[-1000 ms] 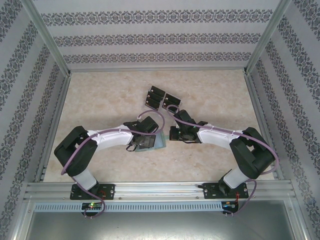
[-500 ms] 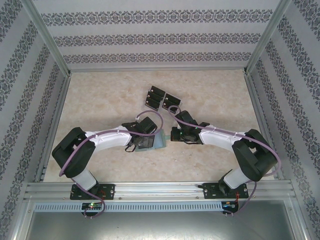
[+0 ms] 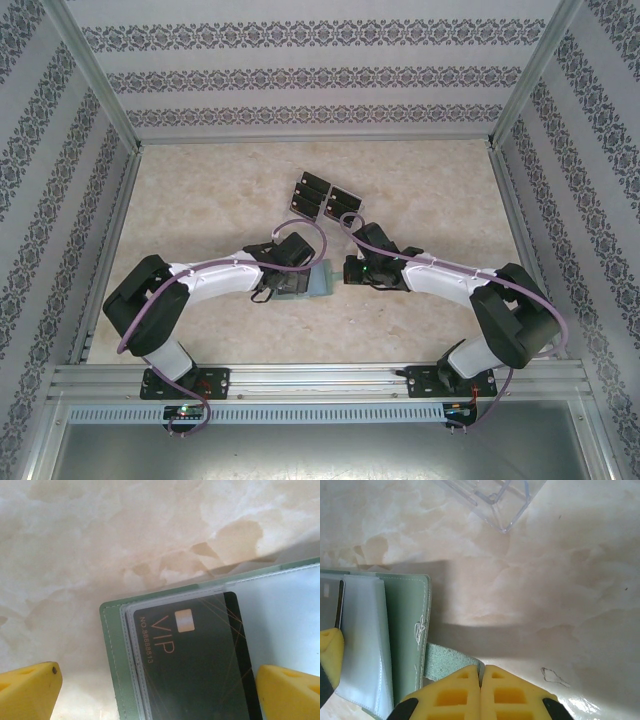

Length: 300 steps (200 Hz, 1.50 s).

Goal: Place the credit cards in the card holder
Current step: Insert the credit card into the card slot.

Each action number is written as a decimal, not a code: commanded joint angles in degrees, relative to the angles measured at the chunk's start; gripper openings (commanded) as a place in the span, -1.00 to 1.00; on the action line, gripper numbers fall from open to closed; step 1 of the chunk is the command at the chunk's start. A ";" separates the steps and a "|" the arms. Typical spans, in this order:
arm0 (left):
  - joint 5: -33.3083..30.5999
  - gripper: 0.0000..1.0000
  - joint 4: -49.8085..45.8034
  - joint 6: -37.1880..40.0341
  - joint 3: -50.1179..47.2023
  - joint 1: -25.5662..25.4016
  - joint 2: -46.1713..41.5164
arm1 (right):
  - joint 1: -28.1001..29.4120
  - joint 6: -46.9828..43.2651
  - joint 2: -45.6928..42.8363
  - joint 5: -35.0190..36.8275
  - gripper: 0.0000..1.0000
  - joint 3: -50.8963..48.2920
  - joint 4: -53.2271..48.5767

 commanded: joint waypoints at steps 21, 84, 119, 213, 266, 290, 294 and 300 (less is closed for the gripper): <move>1.08 1.00 1.97 1.57 3.89 0.61 0.92 | -0.75 -1.34 -0.46 -0.05 -1.00 -0.87 -0.62; 0.08 1.00 0.89 2.38 6.84 1.45 3.75 | -0.78 -1.52 0.03 -0.22 -1.00 -0.78 -0.35; 0.23 1.00 1.23 2.65 5.89 2.35 4.15 | -0.83 -1.70 -0.10 -0.05 -1.00 -0.78 -0.45; 0.37 1.00 3.22 1.51 0.30 2.72 3.81 | -1.67 -2.41 -1.41 0.25 -1.00 -1.04 -1.33; 0.85 1.00 3.75 1.41 -0.15 2.71 2.54 | -1.96 -2.90 -1.56 0.05 -1.00 -0.62 -2.02; 2.47 1.00 3.64 1.59 0.88 2.72 1.27 | -2.05 -3.39 -1.68 0.08 -1.00 -0.10 -2.69; 2.69 1.00 3.66 1.55 1.03 2.71 0.92 | -2.04 -3.48 -1.71 0.04 -1.00 -0.08 -2.80; 3.10 1.00 3.66 1.38 1.28 2.72 0.30 | -2.05 -3.56 -1.68 0.01 -1.00 0.01 -2.84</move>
